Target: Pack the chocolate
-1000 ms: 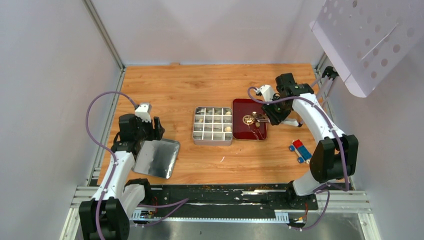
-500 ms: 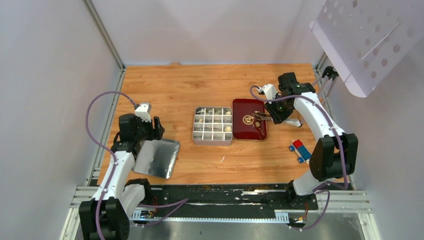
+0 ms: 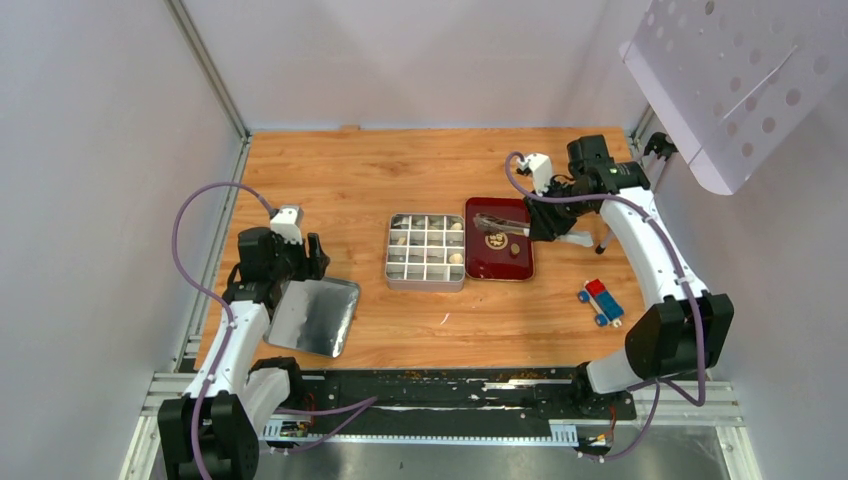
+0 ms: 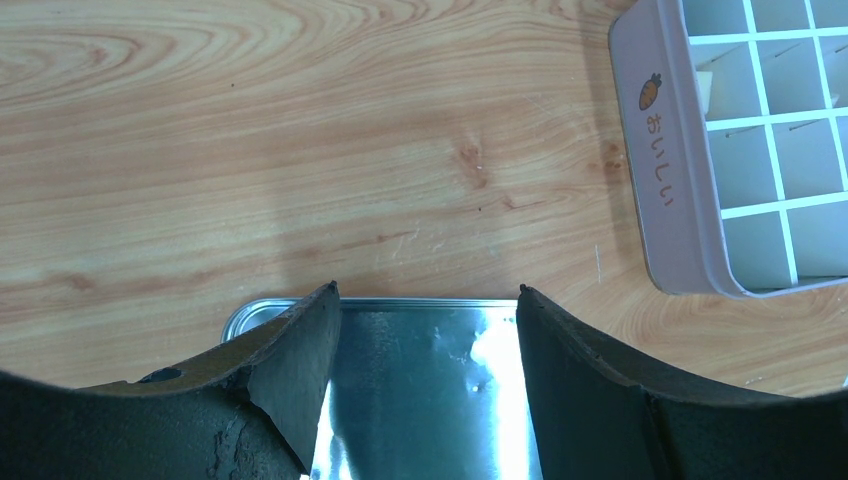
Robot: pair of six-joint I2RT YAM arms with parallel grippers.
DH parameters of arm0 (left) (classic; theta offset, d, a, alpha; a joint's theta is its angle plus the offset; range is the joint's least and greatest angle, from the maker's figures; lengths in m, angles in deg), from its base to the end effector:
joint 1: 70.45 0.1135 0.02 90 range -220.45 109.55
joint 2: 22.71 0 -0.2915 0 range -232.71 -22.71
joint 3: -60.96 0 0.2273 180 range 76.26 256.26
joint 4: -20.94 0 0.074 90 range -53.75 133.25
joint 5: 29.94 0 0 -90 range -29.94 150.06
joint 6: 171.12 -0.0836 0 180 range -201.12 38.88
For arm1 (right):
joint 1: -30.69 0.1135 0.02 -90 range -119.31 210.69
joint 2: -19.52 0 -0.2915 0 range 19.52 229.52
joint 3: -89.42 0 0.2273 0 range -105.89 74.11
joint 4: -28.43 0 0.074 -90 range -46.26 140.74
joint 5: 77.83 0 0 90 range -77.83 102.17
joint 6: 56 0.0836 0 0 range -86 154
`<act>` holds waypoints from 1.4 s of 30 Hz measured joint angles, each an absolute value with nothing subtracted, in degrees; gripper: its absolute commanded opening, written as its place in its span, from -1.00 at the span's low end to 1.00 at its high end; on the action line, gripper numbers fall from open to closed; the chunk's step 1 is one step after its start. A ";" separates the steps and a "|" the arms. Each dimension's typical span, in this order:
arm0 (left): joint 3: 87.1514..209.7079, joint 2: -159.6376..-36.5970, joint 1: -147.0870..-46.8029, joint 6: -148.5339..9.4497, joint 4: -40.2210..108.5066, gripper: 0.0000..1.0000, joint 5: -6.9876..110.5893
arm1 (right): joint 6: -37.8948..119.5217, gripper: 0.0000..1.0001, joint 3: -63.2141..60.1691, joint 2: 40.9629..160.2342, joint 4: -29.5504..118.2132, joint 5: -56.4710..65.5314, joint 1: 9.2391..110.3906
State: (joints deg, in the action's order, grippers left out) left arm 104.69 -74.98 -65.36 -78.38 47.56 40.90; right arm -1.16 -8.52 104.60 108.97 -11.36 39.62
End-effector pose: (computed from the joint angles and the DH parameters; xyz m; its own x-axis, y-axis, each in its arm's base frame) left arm 0.1931 -0.0103 0.2222 -0.5817 -0.0971 -0.8076 0.1558 0.9611 -0.2279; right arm 0.2653 0.0755 0.3152 -0.5789 -0.6254 -0.5232 -0.7651 0.6385 0.0832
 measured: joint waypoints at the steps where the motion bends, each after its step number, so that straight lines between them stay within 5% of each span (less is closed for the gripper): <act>1: 104.69 -75.00 -65.36 -78.38 47.58 0.46 40.90 | -1.01 -0.73 -8.52 104.36 109.36 -12.76 39.62; 18: 104.69 -75.07 -65.36 -78.40 47.60 0.46 40.93 | 0.07 -0.72 -11.16 108.62 110.39 -20.52 49.69; 29: 104.69 -75.05 -65.36 -78.40 47.60 0.46 41.10 | 0.15 -0.33 -13.09 112.14 110.10 -20.36 53.56; 42: 104.69 -75.05 -65.36 -78.42 47.60 0.46 41.10 | 0.83 -0.42 -13.50 112.11 109.84 -19.34 53.52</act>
